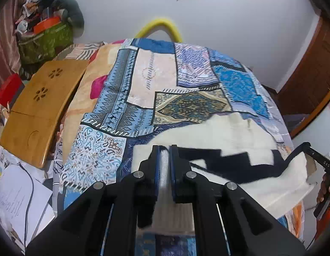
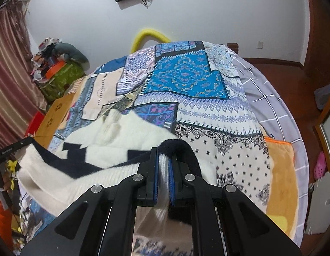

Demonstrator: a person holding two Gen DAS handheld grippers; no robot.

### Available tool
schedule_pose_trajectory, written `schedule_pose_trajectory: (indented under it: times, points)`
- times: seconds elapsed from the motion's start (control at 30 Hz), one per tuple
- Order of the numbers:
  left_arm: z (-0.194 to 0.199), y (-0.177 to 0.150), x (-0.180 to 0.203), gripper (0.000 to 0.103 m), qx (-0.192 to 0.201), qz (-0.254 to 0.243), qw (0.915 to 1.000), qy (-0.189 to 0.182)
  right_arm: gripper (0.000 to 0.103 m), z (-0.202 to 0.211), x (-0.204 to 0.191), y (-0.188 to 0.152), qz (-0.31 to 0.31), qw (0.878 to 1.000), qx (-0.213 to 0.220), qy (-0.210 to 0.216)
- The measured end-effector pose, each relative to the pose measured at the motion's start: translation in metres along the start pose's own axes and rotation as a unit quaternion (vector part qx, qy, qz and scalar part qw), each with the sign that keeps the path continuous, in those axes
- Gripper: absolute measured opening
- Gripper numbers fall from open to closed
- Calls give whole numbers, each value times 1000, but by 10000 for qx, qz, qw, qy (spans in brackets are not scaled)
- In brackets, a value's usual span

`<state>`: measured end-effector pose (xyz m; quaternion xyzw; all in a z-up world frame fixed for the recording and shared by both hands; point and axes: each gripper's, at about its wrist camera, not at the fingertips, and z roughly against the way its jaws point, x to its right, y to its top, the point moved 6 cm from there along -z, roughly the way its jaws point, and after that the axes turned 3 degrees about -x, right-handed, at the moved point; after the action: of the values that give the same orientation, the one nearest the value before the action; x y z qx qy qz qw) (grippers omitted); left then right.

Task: Fold small clothes

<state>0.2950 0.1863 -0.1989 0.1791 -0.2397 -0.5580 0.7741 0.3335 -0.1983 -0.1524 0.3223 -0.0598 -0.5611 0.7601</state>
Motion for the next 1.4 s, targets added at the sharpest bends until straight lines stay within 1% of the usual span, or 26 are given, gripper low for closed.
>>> schedule_pose_trajectory:
  times: [0.17,0.27,0.4,0.5,0.7,0.73,0.8,0.83,0.9,0.97,1.03,1.1,1.13,1.17,1.2,1.23,1.27,1.3,1.4]
  points:
    - [-33,11,-12,8,-144,68,9997,197,7,-29,11,10,-134,9997,-177,-71]
    - [-50,15,-21,5,-187,93,9989,418,7,-44,19,10,-226,9992,-318,-75]
    - [-63,15,-32,5,-316,246,9981,460,7,-57,27,6,-418,9980,-475,18]
    - [-66,12,-37,5,-344,243,9977,524,7,-57,30,4,-493,9975,-511,69]
    - [-56,7,-36,6,-388,149,9978,514,8,-43,23,11,-303,9987,-404,14]
    - [-53,7,-35,6,-383,138,9979,511,9,-42,23,13,-300,9988,-386,21]
    - [-48,7,-35,10,-366,103,9980,514,11,-34,22,17,-329,9989,-331,49]
    - [-46,8,-34,12,-353,86,9980,523,15,-32,23,19,-342,9989,-306,36]
    - [-41,8,-34,16,-325,63,9980,537,21,-23,27,24,-383,9991,-164,-83]
    - [-37,8,-33,20,-302,47,9981,532,22,-12,34,30,-426,9987,-15,-265]
    - [-33,8,-31,27,-277,-5,9980,564,22,-6,39,34,-495,9984,16,-265]
    - [-29,8,-29,40,-235,-69,9979,603,22,0,45,34,-521,9983,30,-271]
    - [-28,8,-28,43,-212,-103,9979,611,23,1,46,34,-493,9983,26,-296]
    - [-27,8,-26,48,-192,-149,9978,622,24,2,47,32,-418,9985,6,-344]
    - [-26,8,-25,53,-185,-178,9977,632,29,2,46,31,-363,9986,-8,-379]
    - [-27,8,-24,54,-189,-204,9976,640,37,2,46,29,-332,9987,-12,-394]
    - [-29,8,-23,56,-211,-218,9975,634,40,0,46,28,-288,9987,-16,-411]
    - [-31,9,-23,57,-240,-224,9975,622,42,0,46,26,-264,9988,-21,-413]
    - [-43,8,-22,57,-394,-199,9975,546,42,-9,45,23,-214,9990,-119,-377]
